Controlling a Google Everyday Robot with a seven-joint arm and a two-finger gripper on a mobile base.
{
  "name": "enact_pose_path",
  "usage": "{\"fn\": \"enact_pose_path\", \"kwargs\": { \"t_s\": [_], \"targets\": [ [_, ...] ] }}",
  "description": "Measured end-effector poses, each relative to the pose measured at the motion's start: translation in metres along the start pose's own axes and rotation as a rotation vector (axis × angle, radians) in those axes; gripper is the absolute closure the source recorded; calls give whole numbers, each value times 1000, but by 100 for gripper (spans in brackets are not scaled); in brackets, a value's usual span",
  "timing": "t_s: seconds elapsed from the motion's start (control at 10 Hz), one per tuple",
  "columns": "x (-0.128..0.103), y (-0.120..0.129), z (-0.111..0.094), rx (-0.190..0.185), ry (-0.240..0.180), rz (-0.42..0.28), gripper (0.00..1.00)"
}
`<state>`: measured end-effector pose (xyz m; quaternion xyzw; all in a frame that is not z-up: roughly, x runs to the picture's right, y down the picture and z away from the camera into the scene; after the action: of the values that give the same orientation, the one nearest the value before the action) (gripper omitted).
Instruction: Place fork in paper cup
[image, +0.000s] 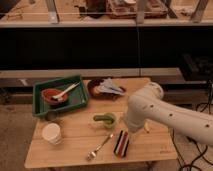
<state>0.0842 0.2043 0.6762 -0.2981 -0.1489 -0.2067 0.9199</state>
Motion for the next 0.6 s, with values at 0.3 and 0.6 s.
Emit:
{"fn": "enact_pose_path", "kwargs": {
  "t_s": [0.3,0.6],
  "targets": [
    [-46,10,41,-8,-50,-205,35],
    [-72,9,71,-25,-54,-321,35]
  ]
}}
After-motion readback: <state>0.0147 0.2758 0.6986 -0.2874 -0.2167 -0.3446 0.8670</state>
